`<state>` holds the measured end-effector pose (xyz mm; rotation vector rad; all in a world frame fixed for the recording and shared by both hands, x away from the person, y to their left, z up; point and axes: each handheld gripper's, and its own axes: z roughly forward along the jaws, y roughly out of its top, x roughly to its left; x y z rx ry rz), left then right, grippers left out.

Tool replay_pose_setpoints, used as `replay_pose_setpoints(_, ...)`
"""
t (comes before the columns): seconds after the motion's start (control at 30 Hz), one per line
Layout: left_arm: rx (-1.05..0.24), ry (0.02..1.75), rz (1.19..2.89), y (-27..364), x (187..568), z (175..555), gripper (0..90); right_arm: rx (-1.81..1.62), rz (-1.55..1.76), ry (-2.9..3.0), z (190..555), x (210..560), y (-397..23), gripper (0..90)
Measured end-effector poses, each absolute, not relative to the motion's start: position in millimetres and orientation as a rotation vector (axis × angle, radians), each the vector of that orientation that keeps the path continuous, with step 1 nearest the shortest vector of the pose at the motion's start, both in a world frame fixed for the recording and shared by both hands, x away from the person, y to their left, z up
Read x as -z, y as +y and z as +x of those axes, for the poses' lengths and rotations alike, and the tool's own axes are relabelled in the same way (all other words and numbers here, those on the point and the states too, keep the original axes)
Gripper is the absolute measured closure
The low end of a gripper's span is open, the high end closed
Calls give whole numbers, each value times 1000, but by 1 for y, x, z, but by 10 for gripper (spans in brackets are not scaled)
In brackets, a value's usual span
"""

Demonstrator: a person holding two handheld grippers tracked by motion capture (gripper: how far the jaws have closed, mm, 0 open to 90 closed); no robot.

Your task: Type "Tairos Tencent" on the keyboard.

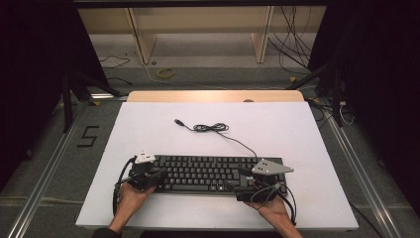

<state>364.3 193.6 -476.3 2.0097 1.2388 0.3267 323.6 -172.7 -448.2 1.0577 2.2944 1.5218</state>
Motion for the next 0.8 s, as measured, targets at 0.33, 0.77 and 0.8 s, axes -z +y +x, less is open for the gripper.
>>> replay_pose_setpoints(0.33, -317, 1213, 1932, 197, 467, 361, 782, -1511, 1067, 2293, 326, 450, -172, 305)
replay_pose_setpoints(0.77, -271, 1164, 1863, 197, 460, 352, 460, -1450, 1093, 2340, 349, 452, -154, 593)
replay_pose_setpoints(0.8, -269, 1156, 1862, 196, 459, 351, 460, -1450, 1093, 2340, 349, 452, -154, 593)
